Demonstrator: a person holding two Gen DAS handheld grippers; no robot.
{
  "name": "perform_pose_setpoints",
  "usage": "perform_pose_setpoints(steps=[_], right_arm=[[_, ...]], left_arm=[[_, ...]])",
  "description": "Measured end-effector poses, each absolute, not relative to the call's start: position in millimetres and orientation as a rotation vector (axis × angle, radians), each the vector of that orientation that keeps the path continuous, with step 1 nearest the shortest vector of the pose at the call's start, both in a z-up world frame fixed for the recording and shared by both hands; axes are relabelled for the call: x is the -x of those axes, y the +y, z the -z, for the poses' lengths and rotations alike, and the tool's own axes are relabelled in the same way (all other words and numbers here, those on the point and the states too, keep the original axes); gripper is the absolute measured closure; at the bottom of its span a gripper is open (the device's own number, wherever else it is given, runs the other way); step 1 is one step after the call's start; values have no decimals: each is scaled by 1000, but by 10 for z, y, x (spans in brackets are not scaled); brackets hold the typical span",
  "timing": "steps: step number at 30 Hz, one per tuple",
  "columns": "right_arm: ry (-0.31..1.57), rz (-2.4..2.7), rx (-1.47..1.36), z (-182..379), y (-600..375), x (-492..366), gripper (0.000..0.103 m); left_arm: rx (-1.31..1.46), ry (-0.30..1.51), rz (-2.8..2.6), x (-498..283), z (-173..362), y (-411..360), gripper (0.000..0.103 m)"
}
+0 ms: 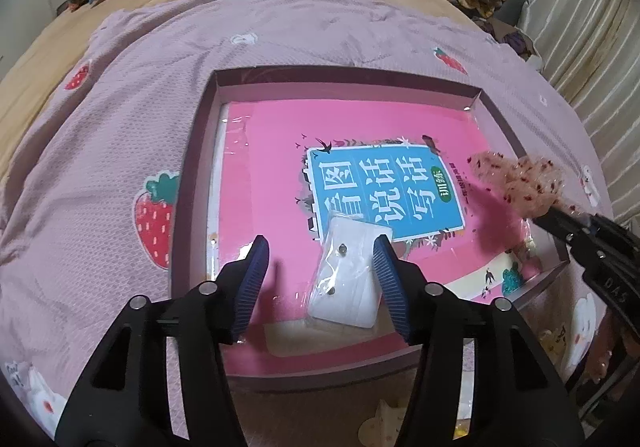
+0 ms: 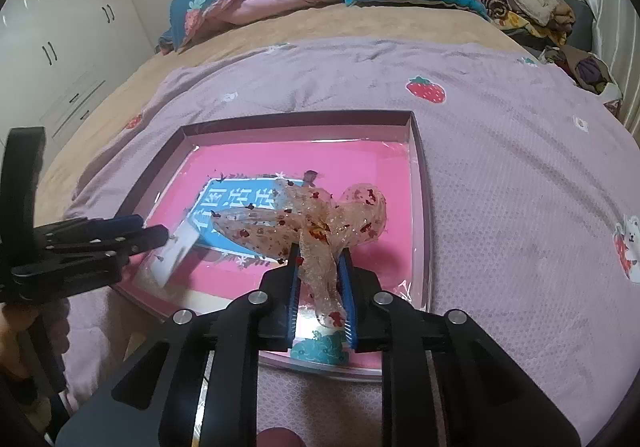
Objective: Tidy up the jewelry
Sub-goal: 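Carry the earring card and lace bow into the tray and release both, then withdraw both tools from the tray back toward the remaining jewelry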
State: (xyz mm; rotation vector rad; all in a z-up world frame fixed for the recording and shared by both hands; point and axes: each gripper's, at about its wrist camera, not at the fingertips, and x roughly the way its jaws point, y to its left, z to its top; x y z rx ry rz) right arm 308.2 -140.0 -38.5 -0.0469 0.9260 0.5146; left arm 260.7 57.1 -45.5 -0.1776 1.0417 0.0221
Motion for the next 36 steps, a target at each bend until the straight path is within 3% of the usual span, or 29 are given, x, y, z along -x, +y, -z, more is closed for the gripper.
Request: perform_pose_setpoints(steps=[2, 6, 18, 24, 36], right_arm=[[926, -513, 38, 383, -1413, -3067, 75], [922, -509, 3, 334, -1453, -3026, 50], [842, -481, -31, -48, -1563, -2759, 15], [797, -461, -46, -267, -1664, -2582, 8], [725, -465, -30, -566, -1751, -2206, 6]], left_arm=[[174, 1034, -25, -2571, 417, 580, 48], [182, 1022, -27, -2512, 341, 598, 40], [189, 952, -39, -2233, -3, 591, 11], [183, 913, -40, -2101, -192, 547, 9], [182, 857, -56, -1773, -415, 523, 9]])
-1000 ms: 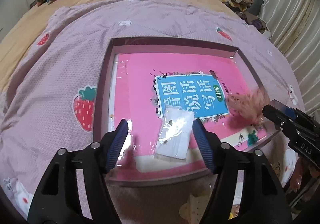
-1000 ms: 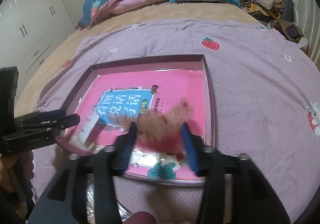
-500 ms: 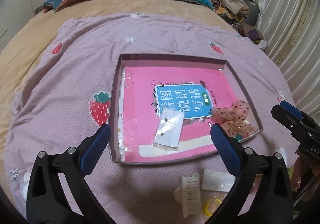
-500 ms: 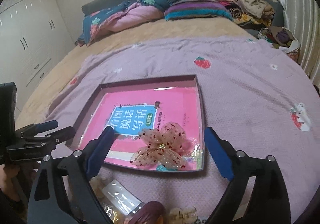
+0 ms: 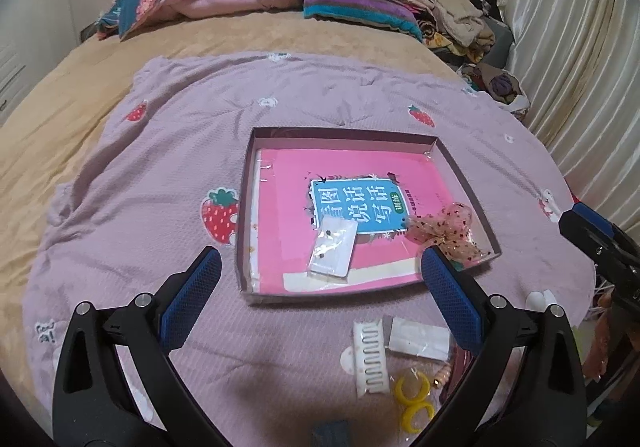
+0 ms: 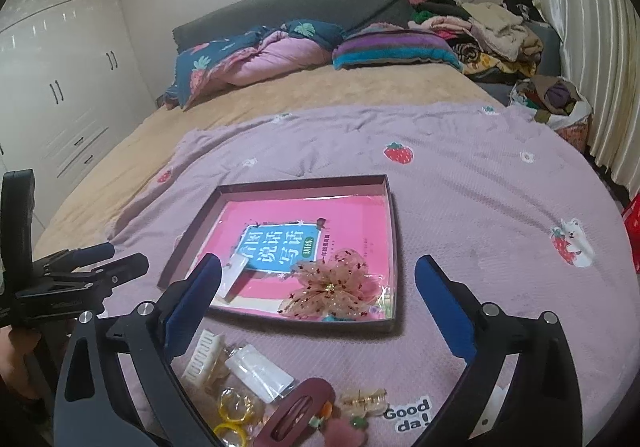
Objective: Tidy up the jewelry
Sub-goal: 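Withdraw both tools from the tray back toward the remaining jewelry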
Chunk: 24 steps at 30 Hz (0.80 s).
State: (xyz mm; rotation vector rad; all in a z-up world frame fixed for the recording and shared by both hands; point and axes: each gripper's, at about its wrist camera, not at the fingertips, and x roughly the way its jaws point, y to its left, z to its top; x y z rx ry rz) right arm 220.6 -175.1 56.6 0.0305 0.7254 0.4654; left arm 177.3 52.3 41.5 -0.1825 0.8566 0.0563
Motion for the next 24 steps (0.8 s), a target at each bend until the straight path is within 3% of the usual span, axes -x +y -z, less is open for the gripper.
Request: perform_pose_setpoints(steps=[24], right_arm=[[746, -510, -36, -385, -1989, -1583, 5]], left_arm=[[164, 898, -47, -1034, -65, 318, 9]])
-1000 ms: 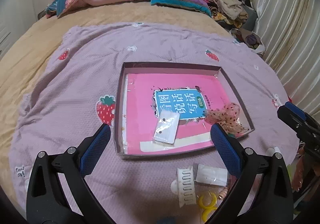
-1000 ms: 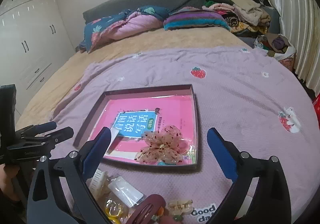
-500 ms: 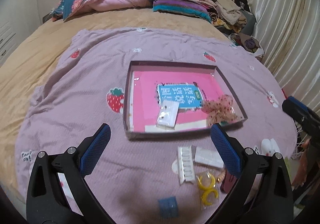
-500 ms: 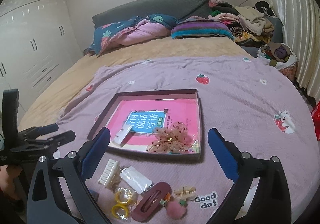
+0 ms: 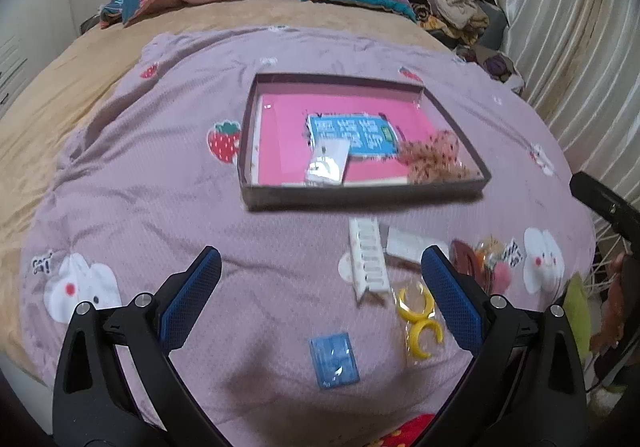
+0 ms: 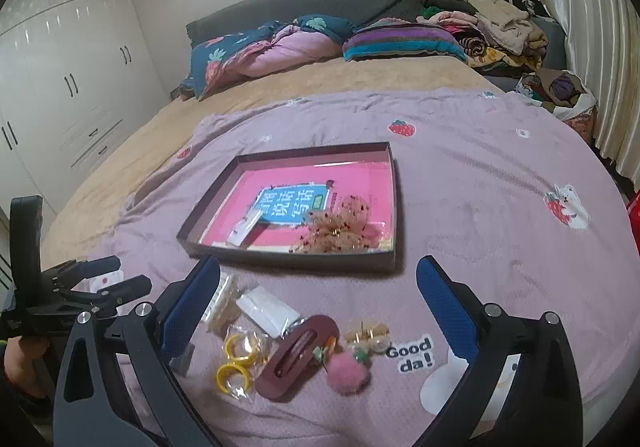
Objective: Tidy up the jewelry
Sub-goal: 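Withdraw both tools from the tray back toward the remaining jewelry, then grasp the blue box with the left tool while the right tool grasps the maroon clip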
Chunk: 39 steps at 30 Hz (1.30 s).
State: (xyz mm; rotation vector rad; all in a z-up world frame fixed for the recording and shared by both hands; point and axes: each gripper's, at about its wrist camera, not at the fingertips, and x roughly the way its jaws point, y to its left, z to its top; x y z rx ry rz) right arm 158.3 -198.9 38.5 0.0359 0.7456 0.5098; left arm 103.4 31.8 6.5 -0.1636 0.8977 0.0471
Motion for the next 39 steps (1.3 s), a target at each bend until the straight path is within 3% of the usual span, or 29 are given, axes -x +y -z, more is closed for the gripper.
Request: perform_pose_setpoints(steps=[34, 39], right_arm=[[883, -547, 46, 150, -1977, -1077, 5], [910, -570, 72, 259, -1900, -988, 5]], left_arm=[[194, 1032, 27, -485, 687, 241, 10], [201, 1040, 54, -526, 749, 178, 32]])
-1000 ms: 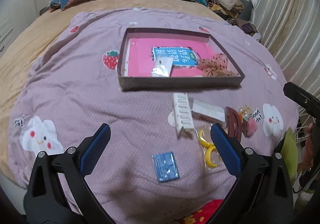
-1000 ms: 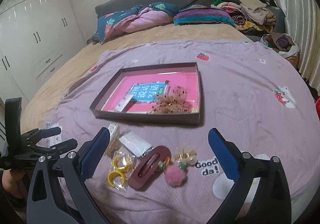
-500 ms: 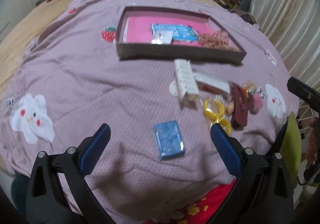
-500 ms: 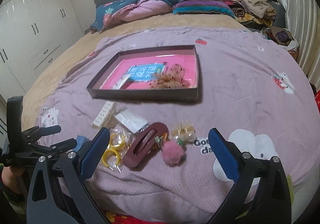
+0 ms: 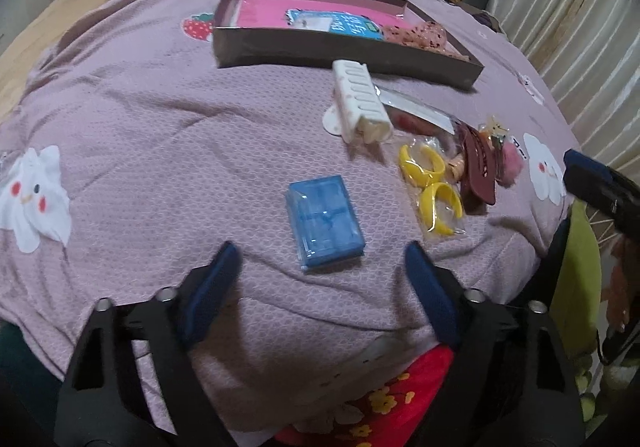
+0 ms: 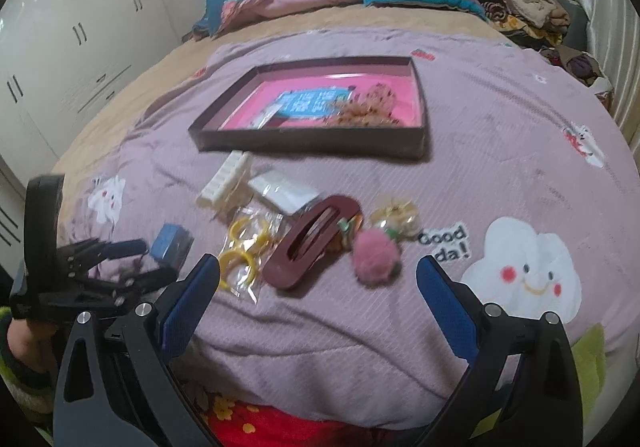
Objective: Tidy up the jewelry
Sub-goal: 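Grasp the blue box with the left tool while the right tool grasps the maroon clip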
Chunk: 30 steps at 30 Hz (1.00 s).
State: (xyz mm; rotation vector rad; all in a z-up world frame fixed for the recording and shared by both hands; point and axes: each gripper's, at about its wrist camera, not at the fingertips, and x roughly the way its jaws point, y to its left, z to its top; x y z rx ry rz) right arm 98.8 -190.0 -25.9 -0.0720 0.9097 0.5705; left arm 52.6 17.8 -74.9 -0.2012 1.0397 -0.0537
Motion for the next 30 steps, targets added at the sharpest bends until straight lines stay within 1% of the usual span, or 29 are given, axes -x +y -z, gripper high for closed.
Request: perform_pose_setpoints(steps=[1, 2, 4, 5, 7, 10, 12, 14, 15, 19, 22, 23, 27, 29, 30], right_arm=[[914, -574, 76, 282, -1888, -974, 5], [919, -578, 81, 311, -1876, -962, 5], [933, -582, 81, 359, -1869, -957, 5], [941, -585, 77, 385, -1865, -961, 5], [949, -585, 82, 422, -1841, -969, 5], [954, -588, 96, 477, -1766, -1000, 7], [984, -603, 77, 541, -1717, -1056, 21], [1033, -606, 47, 635, -1665, -1142, 26], [1049, -605, 37, 665, -1644, -1174, 31], [1086, -576, 38, 790, -1526, -1309, 44], [1096, -565, 32, 853, -1478, -1392, 61], [1093, -567, 38, 856, -1462, -1407, 65], [1061, -581, 46, 767, -1465, -1402, 71], [1044, -598, 34, 688, -1490, -1376, 77], [1031, -610, 35, 636, -1505, -1357, 82]], left_arm=[[198, 1040, 50, -547, 759, 166, 38], [201, 1037, 54, -564, 762, 157, 46], [202, 1036, 61, -610, 769, 138, 56], [196, 1038, 64, -641, 777, 123, 65], [185, 1041, 63, -690, 798, 107, 76], [190, 1047, 69, -729, 820, 121, 77], [185, 1042, 69, -730, 809, 128, 78], [192, 1041, 67, -731, 801, 152, 78], [195, 1040, 68, -733, 795, 163, 78], [195, 1031, 60, -740, 758, 188, 78], [189, 1025, 58, -754, 733, 203, 78], [187, 1024, 58, -756, 730, 207, 78], [187, 1021, 63, -770, 690, 212, 78], [187, 1014, 67, -776, 657, 210, 78], [187, 1010, 70, -778, 634, 206, 78]])
